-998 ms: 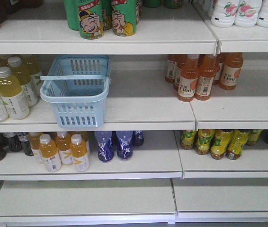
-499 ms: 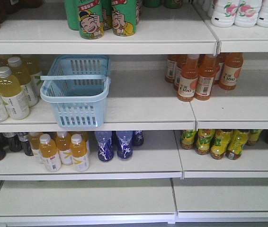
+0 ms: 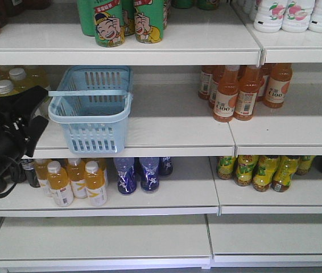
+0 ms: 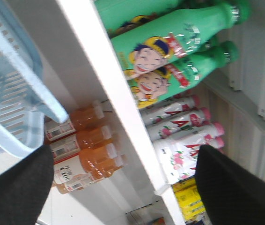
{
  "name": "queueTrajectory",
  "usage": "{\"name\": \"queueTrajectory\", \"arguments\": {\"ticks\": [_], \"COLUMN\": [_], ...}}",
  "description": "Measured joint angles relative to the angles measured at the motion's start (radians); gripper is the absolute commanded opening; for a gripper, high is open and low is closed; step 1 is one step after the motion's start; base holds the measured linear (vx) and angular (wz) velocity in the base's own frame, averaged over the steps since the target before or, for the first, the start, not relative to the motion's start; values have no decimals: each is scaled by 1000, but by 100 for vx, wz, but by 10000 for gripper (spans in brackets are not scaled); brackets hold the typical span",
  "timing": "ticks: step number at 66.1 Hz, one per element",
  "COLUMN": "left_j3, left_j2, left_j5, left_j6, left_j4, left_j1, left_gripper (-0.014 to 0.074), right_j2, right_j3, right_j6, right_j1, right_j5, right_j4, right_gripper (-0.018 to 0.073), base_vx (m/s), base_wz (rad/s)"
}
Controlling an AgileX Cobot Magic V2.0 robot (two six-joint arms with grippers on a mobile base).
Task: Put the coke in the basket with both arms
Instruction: 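Reach the left gripper to the light-blue basket handle and close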
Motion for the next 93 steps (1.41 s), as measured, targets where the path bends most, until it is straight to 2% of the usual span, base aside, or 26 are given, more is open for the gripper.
{"name": "queueTrajectory", "arguments": {"ticks": [20, 34, 46, 67, 77, 84, 93], "left_j3": [-251, -382, -491, -642, -655, -657, -657], "left_j2": [296, 436, 520, 601, 615, 625, 636], "left_j5": [-28, -4, 32, 26, 27, 36, 63], "left_j6": [-4, -87, -108, -121, -145, -149, -149], "left_j4": [-7, -12, -13, -20, -44, -54, -58], "left_j1": [0, 0, 0, 0, 0, 0, 0], "left_gripper": [589, 589, 589, 571, 465, 318, 83], "right_j2": [0, 0, 0, 0, 0, 0, 0], "right_j3": [0, 0, 0, 0, 0, 0, 0], "right_j6": [0, 0, 0, 0, 0, 0, 0], "right_j1": [0, 0, 0, 0, 0, 0, 0], "right_j5": [0, 0, 0, 0, 0, 0, 0], "right_j4": [0, 0, 0, 0, 0, 0, 0], "right_gripper": [-5, -5, -5, -5, -5, -5, -5], "base_vx": [0, 0, 0, 0, 0, 0, 0], "base_wz": [0, 0, 0, 0, 0, 0, 0]}}
